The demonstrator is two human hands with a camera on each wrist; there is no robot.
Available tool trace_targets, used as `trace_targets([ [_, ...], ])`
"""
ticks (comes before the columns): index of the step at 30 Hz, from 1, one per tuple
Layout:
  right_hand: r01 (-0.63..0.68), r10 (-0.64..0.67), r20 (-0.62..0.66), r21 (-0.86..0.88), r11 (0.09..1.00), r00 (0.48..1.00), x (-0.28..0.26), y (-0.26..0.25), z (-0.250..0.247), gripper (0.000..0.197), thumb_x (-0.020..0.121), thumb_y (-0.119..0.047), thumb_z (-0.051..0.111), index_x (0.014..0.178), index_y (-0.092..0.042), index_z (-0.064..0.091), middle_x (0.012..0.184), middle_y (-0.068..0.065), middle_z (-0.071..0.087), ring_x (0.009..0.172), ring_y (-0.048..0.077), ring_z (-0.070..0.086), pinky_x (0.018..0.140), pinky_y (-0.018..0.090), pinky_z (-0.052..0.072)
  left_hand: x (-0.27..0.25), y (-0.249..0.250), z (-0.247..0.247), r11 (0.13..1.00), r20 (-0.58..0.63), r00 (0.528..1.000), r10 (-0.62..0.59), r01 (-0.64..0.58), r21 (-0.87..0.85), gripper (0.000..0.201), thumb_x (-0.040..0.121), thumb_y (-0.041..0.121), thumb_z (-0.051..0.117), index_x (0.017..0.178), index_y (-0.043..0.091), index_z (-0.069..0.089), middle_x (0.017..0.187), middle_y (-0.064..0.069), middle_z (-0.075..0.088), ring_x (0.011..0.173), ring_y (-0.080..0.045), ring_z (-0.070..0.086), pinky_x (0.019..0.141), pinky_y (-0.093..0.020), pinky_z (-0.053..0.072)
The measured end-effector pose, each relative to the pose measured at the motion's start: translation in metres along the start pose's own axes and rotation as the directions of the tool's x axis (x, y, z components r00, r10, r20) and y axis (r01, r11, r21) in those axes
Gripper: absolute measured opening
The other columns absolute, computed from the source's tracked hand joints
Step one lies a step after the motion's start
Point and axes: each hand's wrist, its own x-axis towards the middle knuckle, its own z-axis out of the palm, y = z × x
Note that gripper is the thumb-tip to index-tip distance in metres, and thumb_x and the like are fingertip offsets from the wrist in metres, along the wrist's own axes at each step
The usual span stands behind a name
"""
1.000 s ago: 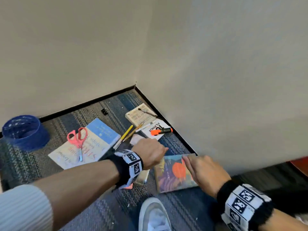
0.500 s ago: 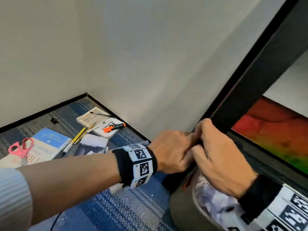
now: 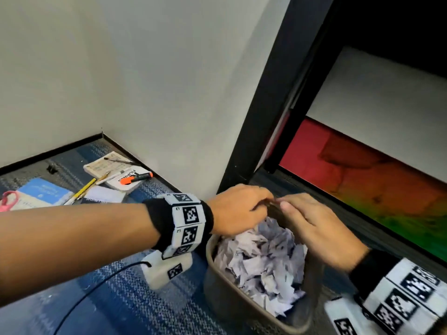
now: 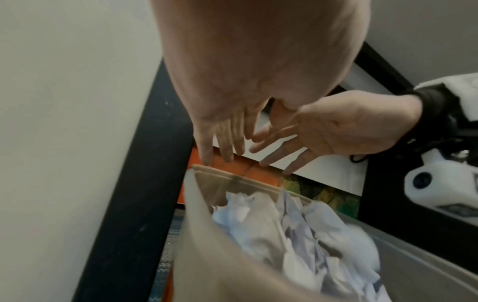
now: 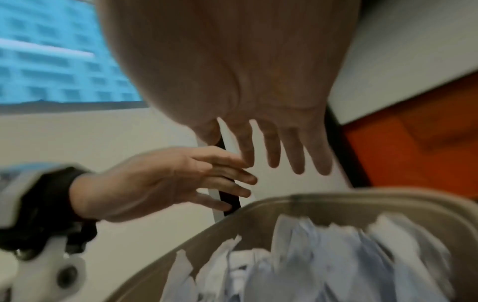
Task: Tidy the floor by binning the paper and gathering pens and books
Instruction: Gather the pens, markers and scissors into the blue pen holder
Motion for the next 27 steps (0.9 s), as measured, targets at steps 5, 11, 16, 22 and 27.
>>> trace_targets([
  [5, 0.24, -0.262, -0.16, -0.146, 0.96, 0.952, 0.032, -0.054, 0.004, 0.011, 0.094, -0.034, 0.052, 0.087, -0.031, 0.059, 0.088, -0.014, 0.052, 0.083, 0.002, 0.052, 0.073, 0.023, 0.041, -0.044, -0.042, -0.056, 0.932, 0.004, 0.996, -0.095, 0.087, 0.352, 0.019, 0.089, 0.031, 0.048, 0.091, 0.023, 0.064, 0.085, 0.001, 0.07, 0.078, -0.021, 0.061, 0.071, -0.034, 0.051],
  [11, 0.356, -0.39, -0.09, -0.262, 0.897, 0.916, 0.094, -0.152, 0.045, 0.017, 0.092, -0.038, 0.051, 0.081, -0.026, 0.058, 0.081, -0.01, 0.052, 0.074, 0.011, 0.053, 0.07, 0.034, 0.046, -0.116, -0.151, -0.118, 0.746, -0.017, 0.918, -0.395, 0.332, 0.578, 0.022, 0.087, 0.03, 0.05, 0.085, 0.014, 0.065, 0.088, -0.012, 0.069, 0.082, -0.034, 0.064, 0.067, -0.033, 0.049],
  [16, 0.278, -0.264, 0.089, -0.395, 0.876, 0.96, 0.157, -0.199, 0.105, 0.022, 0.091, -0.042, 0.049, 0.092, -0.024, 0.061, 0.096, -0.001, 0.056, 0.088, 0.023, 0.059, 0.071, 0.031, 0.041, -0.171, -0.231, -0.13, 0.632, -0.004, 0.758, -0.652, 0.547, 0.549, 0.028, 0.091, 0.031, 0.052, 0.103, 0.011, 0.067, 0.106, -0.013, 0.069, 0.099, -0.031, 0.065, 0.077, -0.032, 0.05],
  [22, 0.302, 0.026, 0.495, -0.57, 0.764, 0.869, 0.223, -0.212, 0.165, 0.031, 0.092, -0.036, 0.051, 0.11, -0.014, 0.063, 0.116, 0.011, 0.064, 0.106, 0.031, 0.061, 0.084, 0.033, 0.047, -0.215, -0.274, -0.133, 0.554, 0.111, 0.621, -0.776, 0.587, 0.59, 0.029, 0.093, 0.027, 0.052, 0.108, 0.006, 0.065, 0.112, -0.015, 0.067, 0.103, -0.033, 0.064, 0.081, -0.037, 0.052],
  [27, 0.36, 0.018, 0.58, -0.529, 0.769, 0.814, 0.259, -0.213, 0.172, 0.027, 0.09, -0.033, 0.052, 0.105, -0.014, 0.064, 0.108, 0.011, 0.068, 0.1, 0.031, 0.063, 0.078, 0.031, 0.048, -0.198, -0.291, -0.158, 0.535, 0.077, 0.603, -0.794, 0.634, 0.558, 0.025, 0.091, 0.023, 0.058, 0.109, 0.007, 0.063, 0.111, -0.012, 0.066, 0.102, -0.031, 0.065, 0.075, -0.036, 0.05],
])
